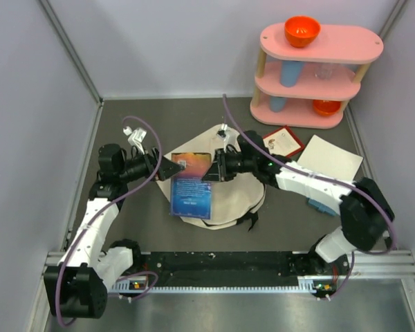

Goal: Pack the student bag
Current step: Pick up the book from the center of the board.

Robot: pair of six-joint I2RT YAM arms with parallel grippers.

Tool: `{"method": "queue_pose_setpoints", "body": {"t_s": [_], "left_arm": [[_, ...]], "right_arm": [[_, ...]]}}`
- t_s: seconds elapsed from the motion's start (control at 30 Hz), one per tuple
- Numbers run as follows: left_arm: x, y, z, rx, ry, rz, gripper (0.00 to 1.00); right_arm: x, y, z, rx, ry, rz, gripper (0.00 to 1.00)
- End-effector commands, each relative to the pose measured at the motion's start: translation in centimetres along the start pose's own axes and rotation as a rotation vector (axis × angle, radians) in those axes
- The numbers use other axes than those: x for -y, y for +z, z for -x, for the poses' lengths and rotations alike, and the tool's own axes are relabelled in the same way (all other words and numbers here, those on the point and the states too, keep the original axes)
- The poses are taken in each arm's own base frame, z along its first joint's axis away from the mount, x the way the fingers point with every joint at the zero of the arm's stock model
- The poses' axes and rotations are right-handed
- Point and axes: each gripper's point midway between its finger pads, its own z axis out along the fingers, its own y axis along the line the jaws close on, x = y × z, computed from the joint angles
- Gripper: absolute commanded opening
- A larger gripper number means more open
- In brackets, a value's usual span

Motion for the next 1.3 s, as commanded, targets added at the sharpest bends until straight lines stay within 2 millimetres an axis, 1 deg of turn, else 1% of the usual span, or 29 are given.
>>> {"method": "queue_pose_setpoints", "body": {"t_s": [0.0, 0.03, 0.07, 0.1, 0.13, 0.17, 0.2, 0.23, 0.33, 0.4, 0.43, 0.47, 0.5, 0.53, 0.57, 0.63, 0.67, 0.77, 0.97, 1.1, 1.23, 1.27], "left_arm": [[-3.2, -0.4, -1.5, -0.001, 0.052, 0.145, 0.99], [-4.1, -0.4, -1.9, -0.002, 0.036, 0.175, 0.99], [-4.9, -0.5, -2.2, 0.004, 0.022, 0.211, 0.99], [-6.1, -0.7, -3.0, 0.002, -0.008, 0.26, 0.99], [-7.3, -0.8, -3.0, 0.024, -0.026, 0.324, 0.99], [-7.9, -1.0, -3.0, 0.034, -0.028, 0.35, 0.99], [-8.7, -1.2, -3.5, 0.032, -0.044, 0.387, 0.99], [-9.9, -1.6, -3.4, 0.051, -0.057, 0.46, 0.99], [-11.4, -1.8, -3.9, 0.042, -0.091, 0.52, 0.99], [-11.2, -1.0, -4.8, -0.008, -0.103, 0.465, 0.99], [-10.9, -0.5, -4.5, -0.005, -0.09, 0.426, 0.99], [-10.0, 0.2, -5.0, -0.033, -0.095, 0.347, 0.99], [-9.8, 0.5, -5.6, -0.045, -0.107, 0.307, 0.99], [-9.4, 0.8, -5.7, -0.047, -0.106, 0.268, 0.99], [-8.8, 1.5, -5.6, -0.05, -0.085, 0.19, 0.99], [-8.5, 2.0, -5.5, -0.051, -0.106, 0.147, 0.99], [-8.5, 2.4, -5.3, -0.039, -0.089, 0.12, 0.99], [-8.8, 2.7, -5.0, -0.02, -0.085, 0.112, 0.99], [-8.4, 2.8, -4.5, -0.01, -0.044, 0.084, 0.99], [-7.8, 2.9, -4.1, 0.0, 0.0, 0.047, 0.99], [-7.7, 3.4, -4.4, -0.034, -0.019, -0.001, 0.84], [-7.3, 3.4, -4.5, -0.048, -0.029, -0.028, 0.79]], "right_arm": [[-1.9, 2.2, 3.3, 0.067, -0.006, 0.116, 0.0], [-0.3, 2.9, 3.3, 0.061, 0.008, 0.039, 0.0], [1.9, 4.0, 3.2, 0.053, 0.028, -0.034, 0.0], [2.6, 4.3, 2.9, 0.043, 0.032, -0.047, 0.0], [3.3, 4.6, 2.5, 0.038, 0.044, -0.058, 0.0], [4.4, 5.0, 1.6, 0.021, 0.068, -0.081, 0.0], [4.9, 5.3, 1.2, 0.013, 0.08, -0.092, 0.0], [5.3, 5.4, 0.6, -0.004, 0.094, -0.103, 0.0], [6.3, 5.7, -0.7, -0.036, 0.089, -0.113, 0.0], [5.5, 5.5, -1.2, -0.05, 0.056, -0.055, 0.0], [5.1, 5.3, -2.0, -0.073, 0.049, -0.015, 0.0], [4.6, 5.4, -1.8, -0.057, 0.023, 0.022, 0.0], [4.1, 5.3, -2.0, -0.061, -0.003, 0.051, 0.0], [3.8, 5.1, -2.5, -0.075, -0.013, 0.084, 0.0], [3.4, 5.0, -2.4, -0.071, -0.027, 0.107, 0.0], [3.1, 4.7, -2.8, -0.082, -0.049, 0.137, 0.0], [2.8, 4.6, -2.7, -0.076, -0.064, 0.154, 0.0], [2.0, 4.1, -2.8, -0.079, -0.085, 0.195, 0.0], [0.3, 2.7, -2.7, -0.084, -0.137, 0.245, 0.0], [0.0, 2.0, -3.1, -0.091, -0.178, 0.258, 0.0], [-0.1, 1.8, -3.7, -0.113, -0.196, 0.291, 0.0], [-0.2, 1.8, -3.6, -0.115, -0.205, 0.295, 0.0]]}}
